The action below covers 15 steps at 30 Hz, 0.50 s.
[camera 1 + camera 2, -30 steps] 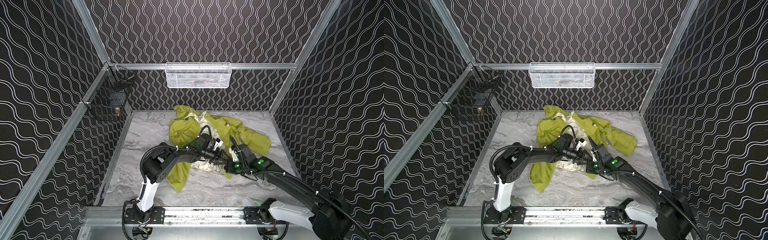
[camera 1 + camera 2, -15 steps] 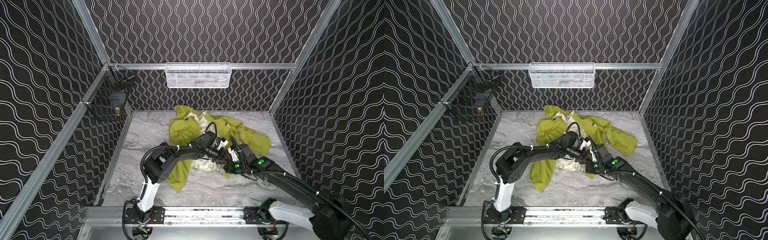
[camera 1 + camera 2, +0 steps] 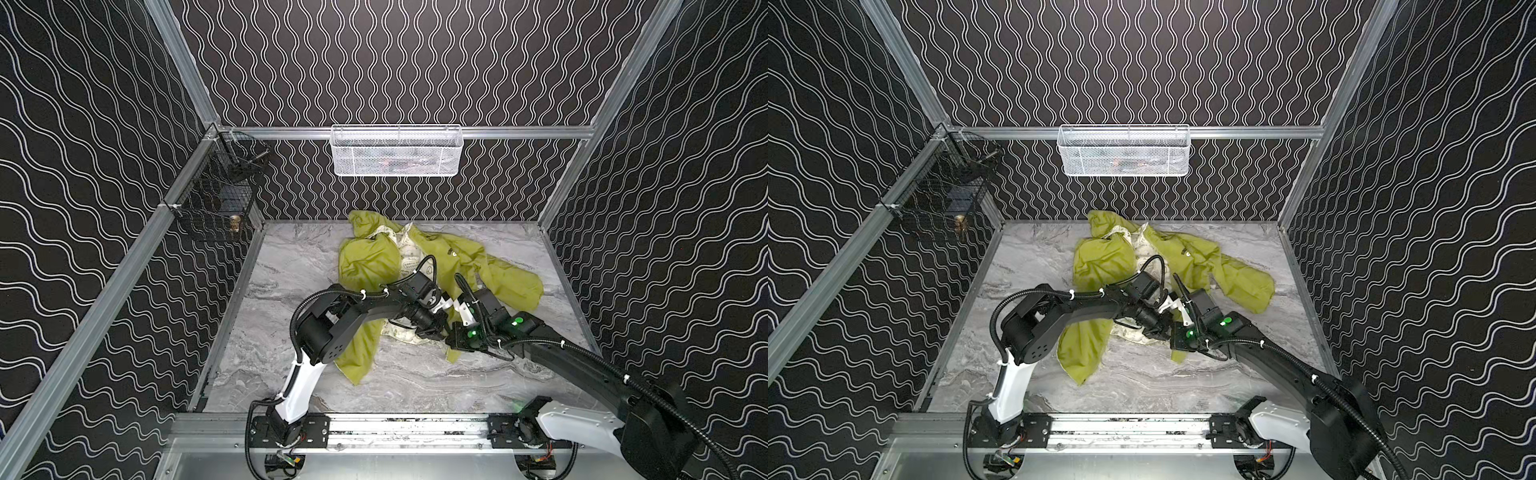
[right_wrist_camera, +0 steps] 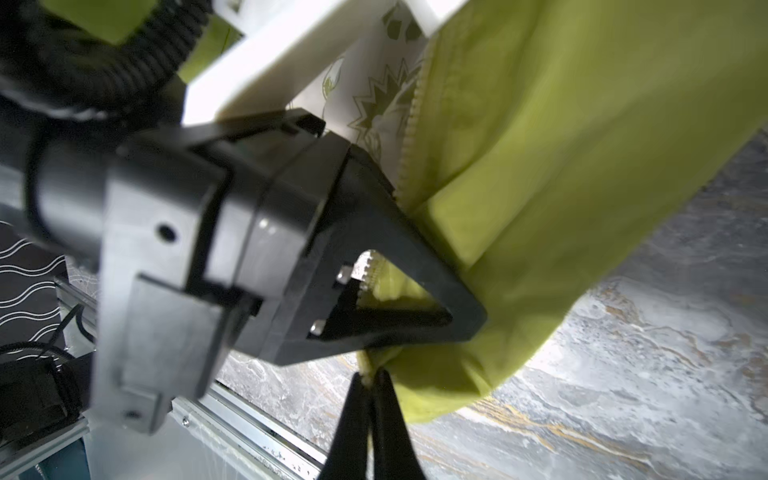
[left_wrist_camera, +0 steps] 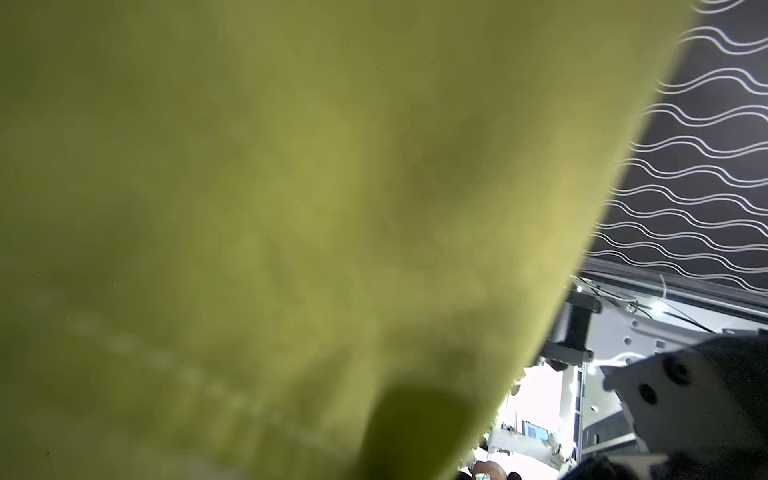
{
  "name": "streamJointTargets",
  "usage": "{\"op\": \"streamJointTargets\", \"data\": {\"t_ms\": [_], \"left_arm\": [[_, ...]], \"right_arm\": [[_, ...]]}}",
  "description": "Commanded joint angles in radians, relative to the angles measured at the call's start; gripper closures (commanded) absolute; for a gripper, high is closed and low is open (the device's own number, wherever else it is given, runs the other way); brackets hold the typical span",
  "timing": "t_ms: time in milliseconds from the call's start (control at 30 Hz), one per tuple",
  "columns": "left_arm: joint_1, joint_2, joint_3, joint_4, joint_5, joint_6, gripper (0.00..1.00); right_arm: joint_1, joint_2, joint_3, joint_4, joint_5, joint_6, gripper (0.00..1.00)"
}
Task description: Zip up the jacket
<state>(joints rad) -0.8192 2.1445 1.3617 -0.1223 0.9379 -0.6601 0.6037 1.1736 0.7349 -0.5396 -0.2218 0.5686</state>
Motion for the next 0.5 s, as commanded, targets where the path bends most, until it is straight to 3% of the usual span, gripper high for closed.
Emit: {"op": "streamJointTargets", "data": {"t_ms": [0, 200, 367, 467], "left_arm": [[0.003, 0.0, -0.024, 0.084, 0.034, -0.061, 1.0], [0.025, 0.015, -0.108, 0.461, 0.087, -0.298, 1.0], [0.054, 0.076, -0.138, 0.908, 0.111, -0.582, 1.0], [0.082, 0.127, -0.116, 1.14, 0.111, -0.757, 1.0]], "right_arm": [[-0.013, -0.015, -0.003, 0.055, 0.016, 0.025, 0.72], [-0.063, -0.145, -0.033, 0.049, 0.007, 0.14, 0.48], [-0.1, -0.296, -0.088, 0.096, -0.04, 0.273, 0.45], [-0.104, -0.378, -0.176, 0.238, -0.122, 0.399, 0.44]]}}
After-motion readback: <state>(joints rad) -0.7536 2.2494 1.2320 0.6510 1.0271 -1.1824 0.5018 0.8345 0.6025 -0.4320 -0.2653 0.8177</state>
